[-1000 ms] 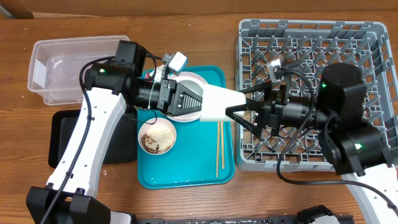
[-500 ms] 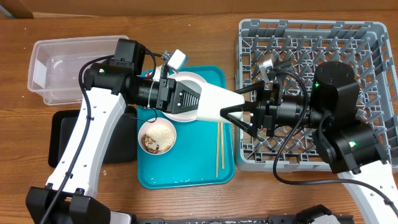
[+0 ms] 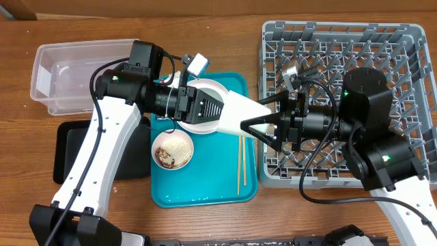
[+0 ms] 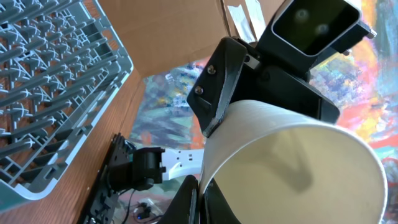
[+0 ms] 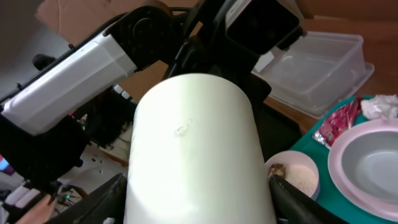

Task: Sort waste into correct bins and load items into the dishwasher
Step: 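Lift the white cup and pass it to the right gripper, then place the white cup in the dish rack with the right gripper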

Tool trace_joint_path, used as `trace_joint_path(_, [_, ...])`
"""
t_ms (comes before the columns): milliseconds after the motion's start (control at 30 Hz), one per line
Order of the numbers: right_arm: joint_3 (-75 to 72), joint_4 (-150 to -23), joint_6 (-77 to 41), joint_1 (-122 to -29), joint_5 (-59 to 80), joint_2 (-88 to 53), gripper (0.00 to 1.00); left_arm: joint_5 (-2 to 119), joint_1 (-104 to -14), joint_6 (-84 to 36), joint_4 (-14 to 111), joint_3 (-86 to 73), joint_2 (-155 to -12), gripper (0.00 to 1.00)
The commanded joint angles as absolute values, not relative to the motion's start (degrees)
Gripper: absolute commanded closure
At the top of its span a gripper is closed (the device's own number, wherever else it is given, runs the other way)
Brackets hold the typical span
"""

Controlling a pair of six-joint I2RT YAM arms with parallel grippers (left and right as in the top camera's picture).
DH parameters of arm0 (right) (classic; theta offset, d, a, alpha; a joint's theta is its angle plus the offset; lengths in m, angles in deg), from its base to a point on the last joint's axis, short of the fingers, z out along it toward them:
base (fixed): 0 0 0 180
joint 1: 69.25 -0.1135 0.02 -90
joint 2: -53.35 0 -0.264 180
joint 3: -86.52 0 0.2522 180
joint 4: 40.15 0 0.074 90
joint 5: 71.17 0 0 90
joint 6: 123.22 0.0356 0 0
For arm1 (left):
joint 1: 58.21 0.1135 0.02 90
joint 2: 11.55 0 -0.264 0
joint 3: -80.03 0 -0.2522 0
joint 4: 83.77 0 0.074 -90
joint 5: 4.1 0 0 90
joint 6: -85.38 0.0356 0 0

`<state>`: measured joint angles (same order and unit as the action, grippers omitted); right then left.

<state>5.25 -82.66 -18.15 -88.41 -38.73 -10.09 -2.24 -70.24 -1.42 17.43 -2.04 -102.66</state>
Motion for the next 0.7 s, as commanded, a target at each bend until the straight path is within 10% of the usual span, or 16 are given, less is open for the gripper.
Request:
trace_joint_path(0, [3.79, -82.88, -18.20, -89.17, -42.34, -10.09, 0.44, -4.60, -70.72, -0.76, 18.26, -1.02, -102.53, 0.96])
trace_joint_path(400, [3.79, -82.93, -18.61, -89.11, -34.78, -7.60, 0.43, -3.53, -70.63, -0.78, 18.26, -1.02, -102.53, 0.38])
trace_joint_path(433, [3.76, -83.76, -18.59, -88.93, -31.08, -6.47, 0.43, -3.53, -70.61, -0.78, 18.24, -1.02, -102.53, 0.11])
trace_joint_path(667, [3.76, -94.25, -18.31, -83.38, -15.61, -1.57, 0.43, 2.22, -69.21, -1.37, 18.24, -1.02, -102.53, 0.00])
